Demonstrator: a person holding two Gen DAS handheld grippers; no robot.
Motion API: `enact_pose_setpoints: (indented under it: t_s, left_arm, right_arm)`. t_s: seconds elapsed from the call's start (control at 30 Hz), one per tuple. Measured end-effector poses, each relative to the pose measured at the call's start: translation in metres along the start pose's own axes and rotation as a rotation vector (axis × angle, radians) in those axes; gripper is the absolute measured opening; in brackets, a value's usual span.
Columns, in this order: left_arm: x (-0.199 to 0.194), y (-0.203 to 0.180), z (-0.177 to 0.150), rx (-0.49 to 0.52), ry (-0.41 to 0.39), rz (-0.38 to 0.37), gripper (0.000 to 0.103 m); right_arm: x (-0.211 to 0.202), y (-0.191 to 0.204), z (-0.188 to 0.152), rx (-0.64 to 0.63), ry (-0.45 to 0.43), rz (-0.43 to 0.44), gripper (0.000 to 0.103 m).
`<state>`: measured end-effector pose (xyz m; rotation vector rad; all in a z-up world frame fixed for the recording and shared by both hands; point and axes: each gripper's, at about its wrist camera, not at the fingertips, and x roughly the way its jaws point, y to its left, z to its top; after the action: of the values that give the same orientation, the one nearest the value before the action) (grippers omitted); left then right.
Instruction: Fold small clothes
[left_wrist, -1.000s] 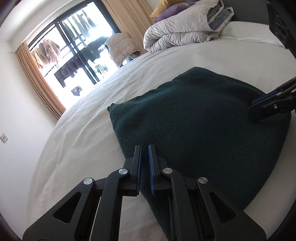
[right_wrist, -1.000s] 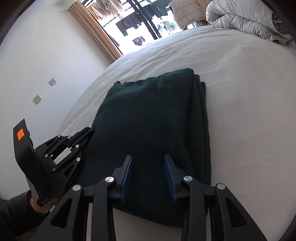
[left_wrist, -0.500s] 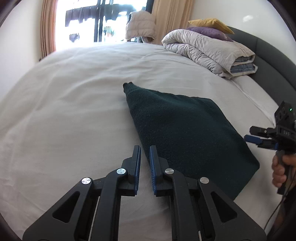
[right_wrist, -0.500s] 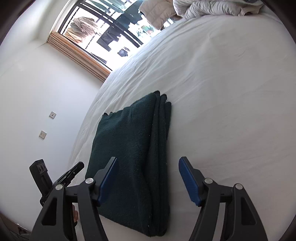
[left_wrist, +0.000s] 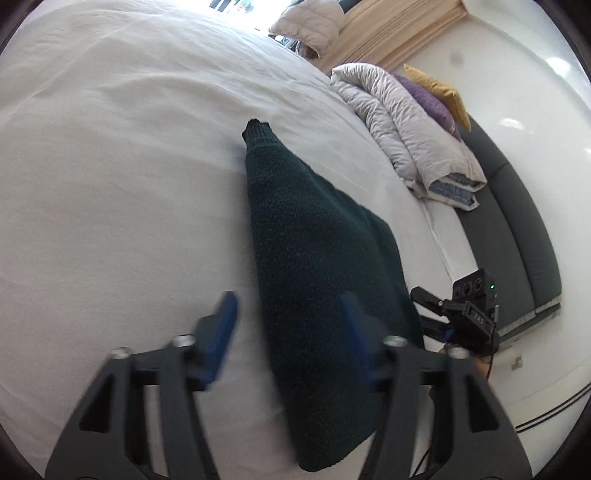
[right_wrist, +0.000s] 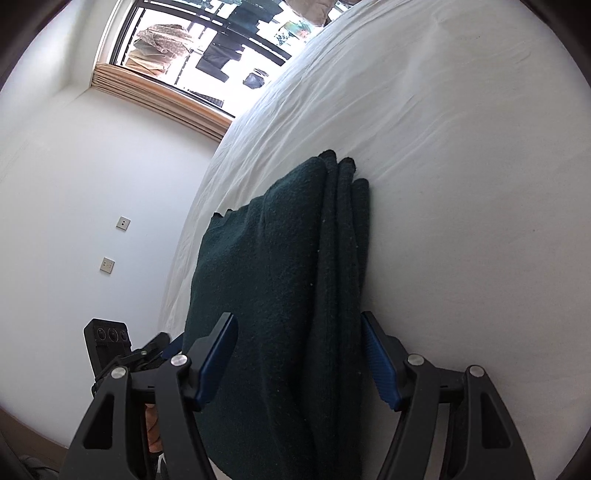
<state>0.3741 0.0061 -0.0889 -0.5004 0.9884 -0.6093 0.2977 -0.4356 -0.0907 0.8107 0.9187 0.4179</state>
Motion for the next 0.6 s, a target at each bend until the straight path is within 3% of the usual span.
enact_pose_setpoints:
  t_s: [0.07, 0.17, 0.3, 0.33, 0.37, 0.4, 0.53, 0.6]
  left_arm:
    - [-0.008, 0.002, 0.003, -0.004, -0.012, -0.001, 0.077]
    - [-0.008, 0.003, 0.002, -0.031, 0.032, -0.069, 0.077]
    - [0.021, 0.000, -0.001, -0.062, 0.119, -0.116, 0.077]
    - [0.029, -0.001, -0.003, -0.051, 0.135, -0.109, 0.074]
    - [0.039, -0.003, -0.002, -0.044, 0.157, -0.097, 0.060]
    - [0.045, -0.001, -0.001, -0.057, 0.171, -0.080, 0.054]
    - [0.060, 0.003, 0.005, -0.103, 0.200, -0.094, 0.042]
    - [0.057, -0.002, 0.005, -0.071, 0.196, -0.075, 0.038]
  right_arm:
    - [0.000, 0.000, -0.002, -0.005, 0.004, -0.002, 0.064]
    - [0.003, 0.001, -0.002, -0.003, 0.013, 0.001, 0.062]
    - [0.007, 0.003, -0.002, -0.012, 0.037, 0.014, 0.062]
    - [0.008, 0.003, -0.001, -0.013, 0.045, 0.017, 0.062]
    - [0.010, 0.002, -0.001, -0.012, 0.052, 0.020, 0.061]
    - [0.010, 0.000, 0.000, -0.008, 0.059, 0.019, 0.057]
    - [0.015, -0.003, -0.001, 0.001, 0.069, -0.013, 0.034]
    - [0.015, 0.003, -0.004, -0.021, 0.057, -0.050, 0.032]
